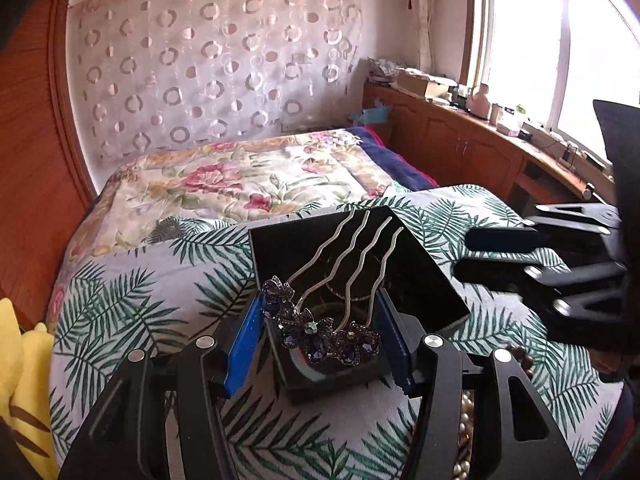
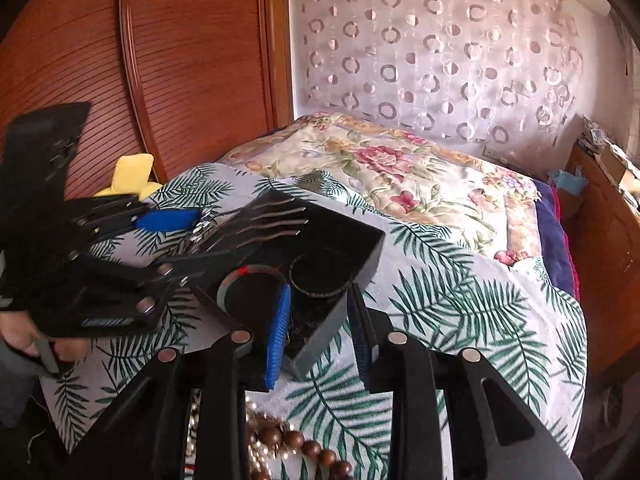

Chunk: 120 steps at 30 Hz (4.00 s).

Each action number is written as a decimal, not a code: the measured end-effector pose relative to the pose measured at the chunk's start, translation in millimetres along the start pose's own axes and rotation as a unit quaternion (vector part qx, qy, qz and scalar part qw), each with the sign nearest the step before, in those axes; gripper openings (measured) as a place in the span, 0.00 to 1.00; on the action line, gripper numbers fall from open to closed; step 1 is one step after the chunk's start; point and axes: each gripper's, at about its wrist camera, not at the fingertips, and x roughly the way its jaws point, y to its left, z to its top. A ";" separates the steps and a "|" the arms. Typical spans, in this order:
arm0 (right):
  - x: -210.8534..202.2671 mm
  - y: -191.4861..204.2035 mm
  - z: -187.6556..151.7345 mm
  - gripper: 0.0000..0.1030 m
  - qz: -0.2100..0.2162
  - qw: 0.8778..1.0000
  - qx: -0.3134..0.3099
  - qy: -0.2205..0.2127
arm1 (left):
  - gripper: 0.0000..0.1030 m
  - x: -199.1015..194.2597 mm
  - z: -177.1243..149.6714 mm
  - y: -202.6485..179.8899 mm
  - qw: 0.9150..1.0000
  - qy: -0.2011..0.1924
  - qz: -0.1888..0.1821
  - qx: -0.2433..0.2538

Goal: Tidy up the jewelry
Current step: 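Lower the hairpin into the black box and open the left gripper, then grasp the gold ring with the left gripper while the right gripper lifts the brown bead strand, then lower the gold ring and bead strand into the black box and open both grippers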

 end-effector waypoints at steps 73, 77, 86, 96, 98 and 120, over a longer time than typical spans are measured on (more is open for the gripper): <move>-91.3 4.5 -77.1 0.15 -0.024 0.999 0.001 -0.045 | 0.18 -31.7 -102.3 -42.7 0.993 0.079 -0.062 0.056; -94.4 7.7 -77.3 0.15 -0.023 0.999 -0.003 -0.047 | 0.18 -33.8 -103.4 -43.4 0.994 0.074 -0.057 0.058; -101.9 14.6 -71.2 0.15 -0.022 0.998 -0.007 -0.056 | 0.18 -55.5 -93.2 -34.2 0.997 0.038 -0.044 0.045; -114.8 24.5 -47.3 0.15 -0.026 0.996 -0.029 -0.076 | 0.18 -75.7 -71.6 -25.3 0.999 -0.001 -0.035 0.028; -114.2 26.0 -41.0 0.15 -0.028 0.996 -0.034 -0.079 | 0.18 -77.2 -69.1 -23.5 0.999 -0.006 -0.034 0.026; -60.8 39.1 39.4 0.15 -0.038 0.995 -0.061 -0.067 | 0.18 -75.9 -37.3 -4.3 0.999 -0.031 -0.024 0.006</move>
